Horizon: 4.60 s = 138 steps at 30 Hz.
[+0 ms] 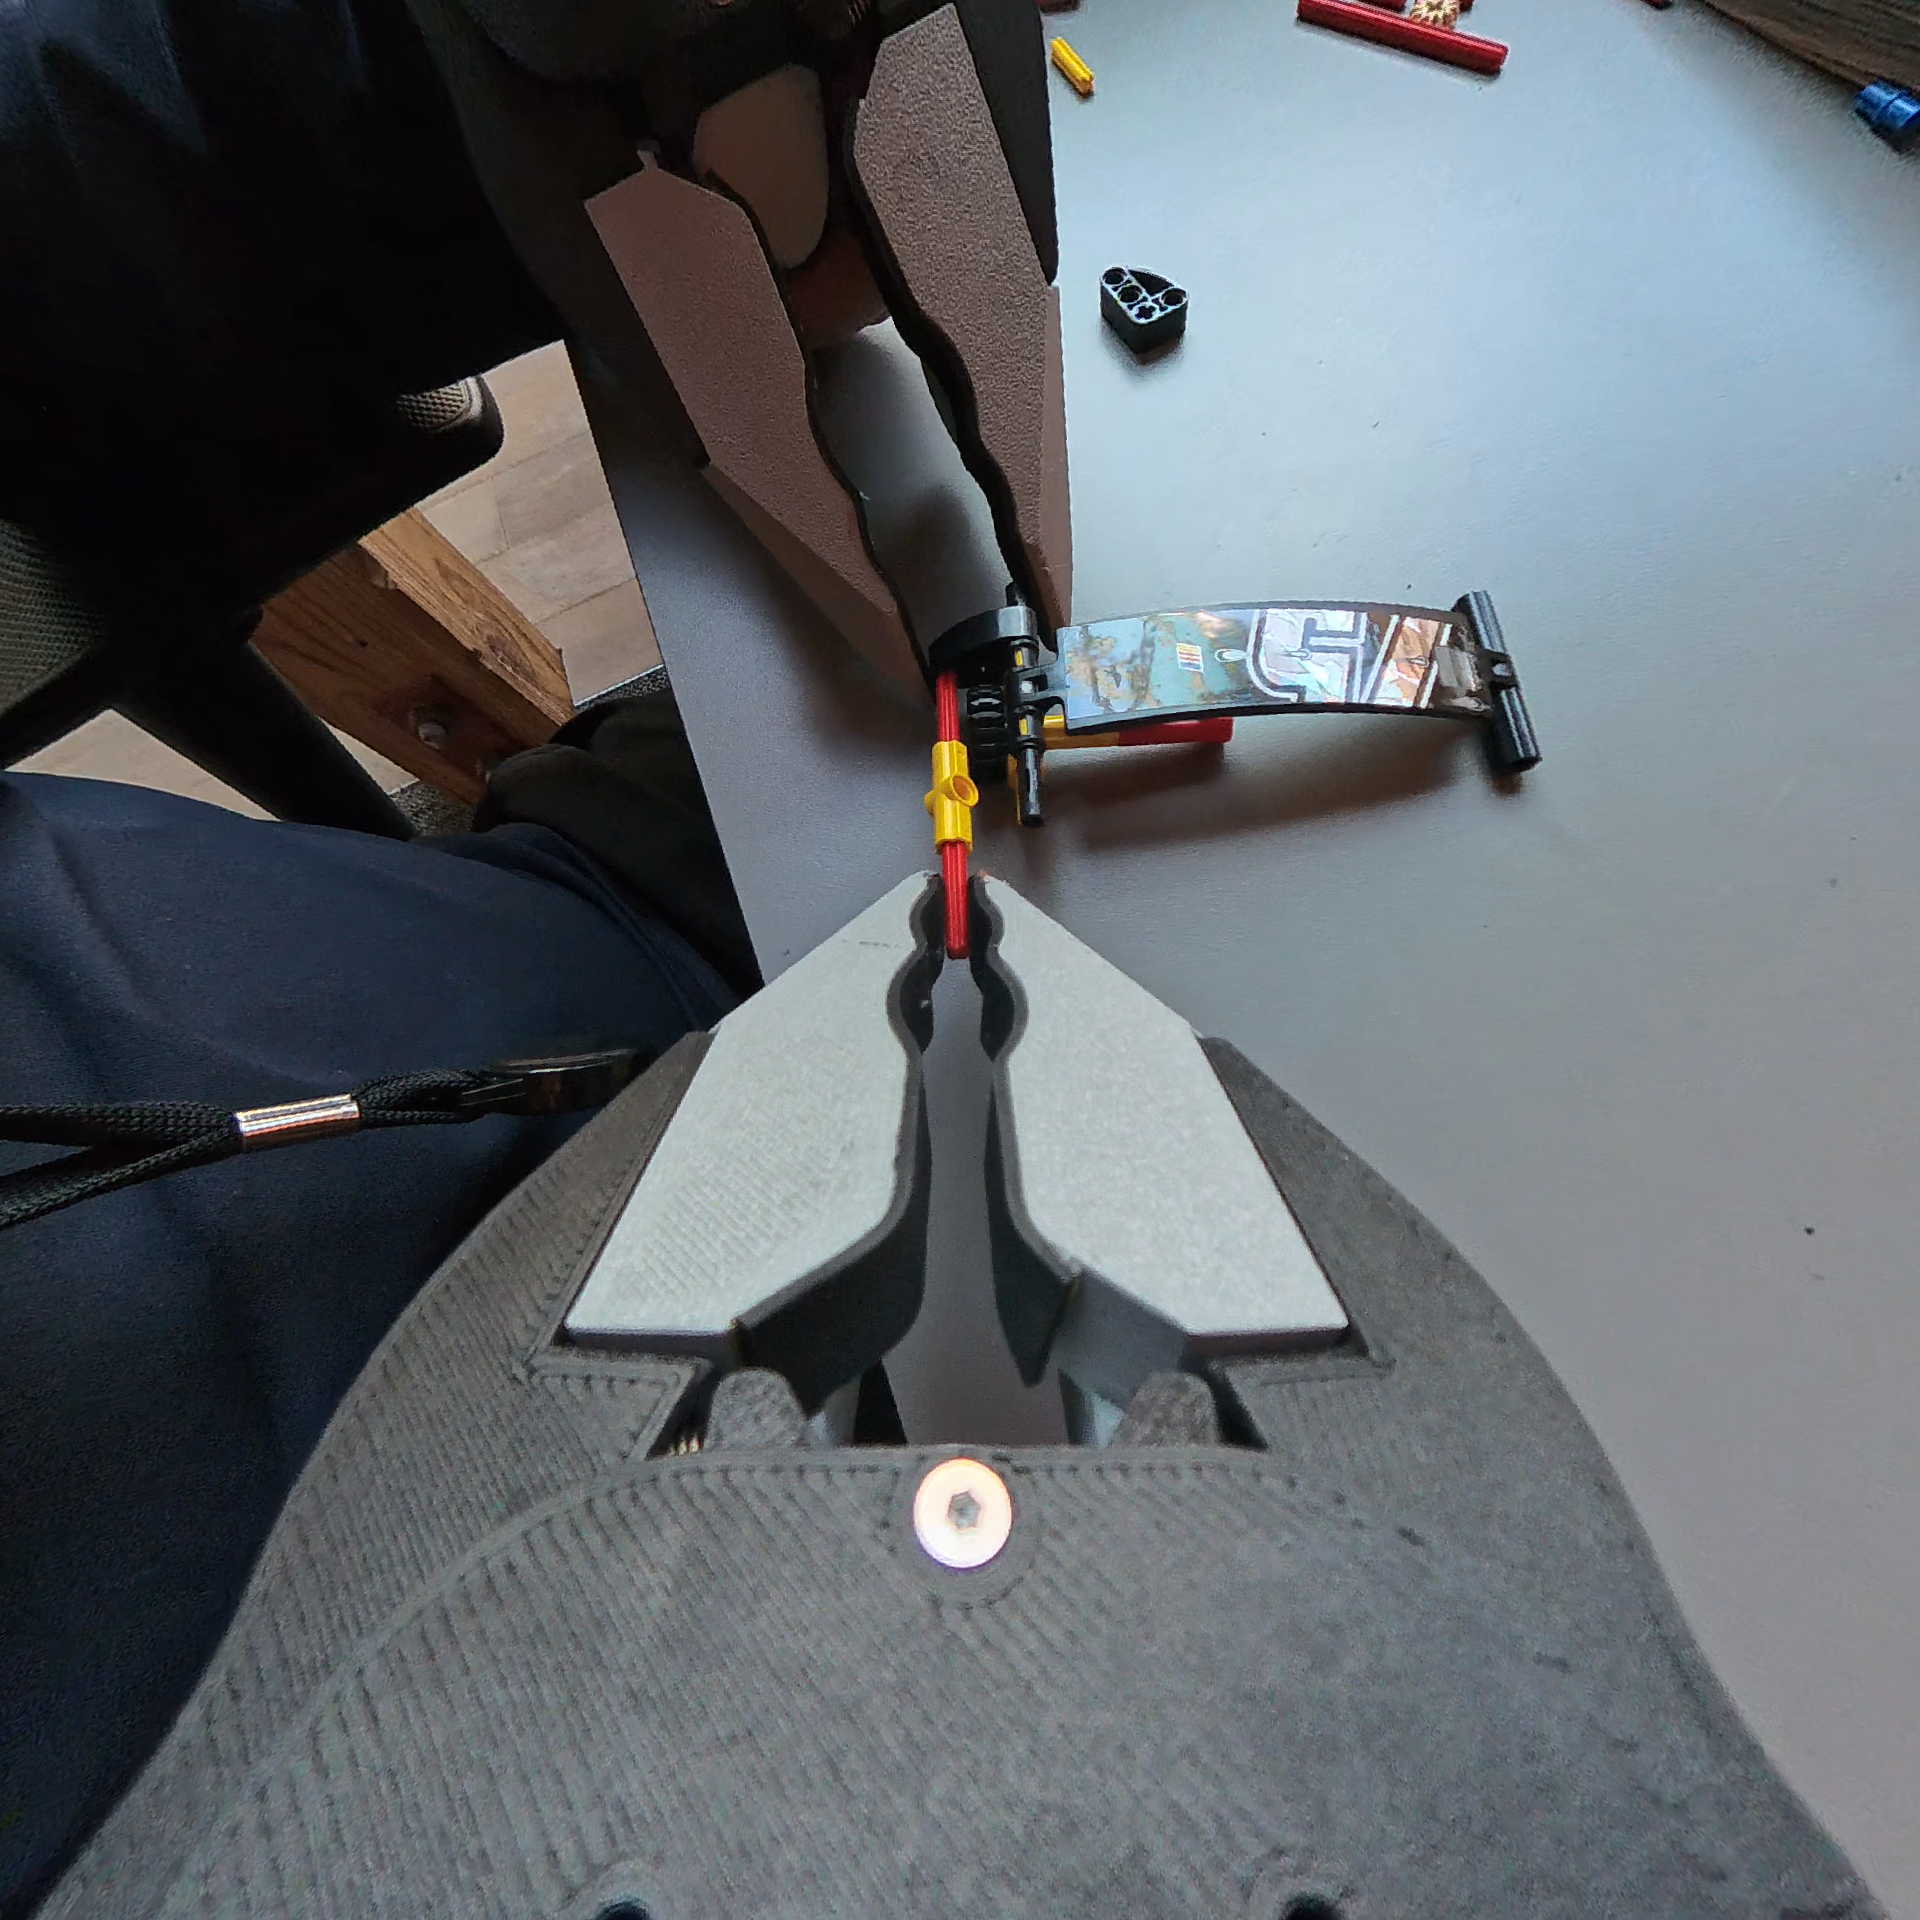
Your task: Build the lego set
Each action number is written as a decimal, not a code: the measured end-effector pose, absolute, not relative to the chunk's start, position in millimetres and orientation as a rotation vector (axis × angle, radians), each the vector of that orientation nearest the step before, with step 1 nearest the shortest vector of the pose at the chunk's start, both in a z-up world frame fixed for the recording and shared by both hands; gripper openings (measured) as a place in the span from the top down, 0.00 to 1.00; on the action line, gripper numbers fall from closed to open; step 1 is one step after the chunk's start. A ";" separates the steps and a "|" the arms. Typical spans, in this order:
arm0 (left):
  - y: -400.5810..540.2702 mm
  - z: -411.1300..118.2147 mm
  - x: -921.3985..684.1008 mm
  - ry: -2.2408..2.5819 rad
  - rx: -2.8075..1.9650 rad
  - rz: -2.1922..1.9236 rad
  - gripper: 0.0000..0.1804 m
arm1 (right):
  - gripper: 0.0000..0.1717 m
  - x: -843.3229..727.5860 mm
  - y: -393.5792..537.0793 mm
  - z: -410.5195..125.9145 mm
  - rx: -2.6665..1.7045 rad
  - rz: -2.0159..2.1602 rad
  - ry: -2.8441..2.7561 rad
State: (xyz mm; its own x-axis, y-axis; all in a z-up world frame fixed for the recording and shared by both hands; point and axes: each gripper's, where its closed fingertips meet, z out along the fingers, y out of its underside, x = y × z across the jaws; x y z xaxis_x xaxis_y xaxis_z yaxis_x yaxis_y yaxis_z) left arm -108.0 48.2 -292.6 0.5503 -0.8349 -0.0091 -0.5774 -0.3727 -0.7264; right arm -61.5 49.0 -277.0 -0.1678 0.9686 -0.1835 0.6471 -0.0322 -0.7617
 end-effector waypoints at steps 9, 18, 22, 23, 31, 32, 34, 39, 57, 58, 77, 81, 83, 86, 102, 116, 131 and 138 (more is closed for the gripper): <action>47.7 -294.6 -108.5 1.078 -2.148 -0.412 0.86 | 0.99 -60.9 46.1 -276.2 -1.770 1.084 -1.737; 48.5 -295.9 -104.4 0.975 -2.208 -0.407 0.86 | 0.99 -57.0 46.9 -275.3 -1.789 1.177 -1.667; 48.4 -295.5 -101.9 0.950 -2.210 -0.415 0.86 | 0.99 -55.0 47.8 -274.2 -1.780 1.206 -1.652; 48.4 -295.3 -101.3 0.947 -2.207 -0.419 0.86 | 0.99 -54.6 48.0 -273.7 -1.774 1.211 -1.648; 45.3 -295.1 -97.2 0.975 -2.190 -0.424 0.85 | 0.99 -53.3 44.6 -269.5 -1.688 1.174 -1.668; 45.6 -295.0 -97.3 0.973 -2.190 -0.421 0.85 | 0.99 -53.5 45.1 -268.7 -1.677 1.158 -1.669; 46.5 -294.8 -97.4 0.964 -2.194 -0.419 0.85 | 0.99 -53.7 45.9 -267.5 -1.660 1.128 -1.670; 45.6 -295.8 -97.4 0.966 -2.193 -0.416 0.85 | 0.99 -54.1 45.3 -267.8 -1.618 1.071 -1.684; 46.9 -295.7 -88.9 0.976 -2.170 -0.407 0.85 | 0.99 -56.9 43.4 -275.3 -1.719 1.177 -1.655; 47.0 -295.7 -88.9 0.976 -2.170 -0.400 0.86 | 0.99 -57.0 43.9 -274.7 -1.743 1.214 -1.636; 34.6 -295.0 -93.2 0.989 -2.190 -0.525 0.89 | 0.99 -61.2 37.7 -273.1 -1.208 0.682 -1.832; 37.1 -295.8 -94.6 1.046 -2.170 -0.487 0.91 | 0.99 -61.6 37.1 -272.8 -1.112 0.610 -1.860; 38.0 -296.1 -94.8 1.067 -2.155 -0.475 0.94 | 0.99 -62.3 39.6 -273.2 -1.052 0.552 -1.869; 40.4 -296.1 -96.1 1.080 -2.141 -0.456 0.97 | 0.99 -62.9 42.3 -274.9 -0.963 0.486 -1.880; 46.5 -288.6 -99.1 1.184 -2.055 -0.197 0.99 | 0.85 -62.3 56.4 -265.3 -1.137 0.691 -1.831; 52.8 -282.6 -99.4 1.282 -1.907 0.071 0.99 | 0.88 -79.9 69.8 -285.3 -1.317 0.794 -1.970; 58.9 -279.0 -109.6 1.321 -1.816 0.275 0.99 | 0.88 -75.0 89.9 -271.9 -1.378 0.926 -1.966; 59.4 -279.0 -108.6 1.316 -1.812 0.277 0.99 | 0.96 -84.0 89.7 -278.3 -1.342 0.880 -2.032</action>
State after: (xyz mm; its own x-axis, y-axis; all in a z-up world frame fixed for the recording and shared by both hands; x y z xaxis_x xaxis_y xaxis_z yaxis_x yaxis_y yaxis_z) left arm -108.6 59.4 -279.0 0.4197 -0.6698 -0.6125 -0.8600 -0.0777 -0.5043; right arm -84.0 89.7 -278.3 -0.3538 0.9314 0.0858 0.5746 0.2888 -0.7658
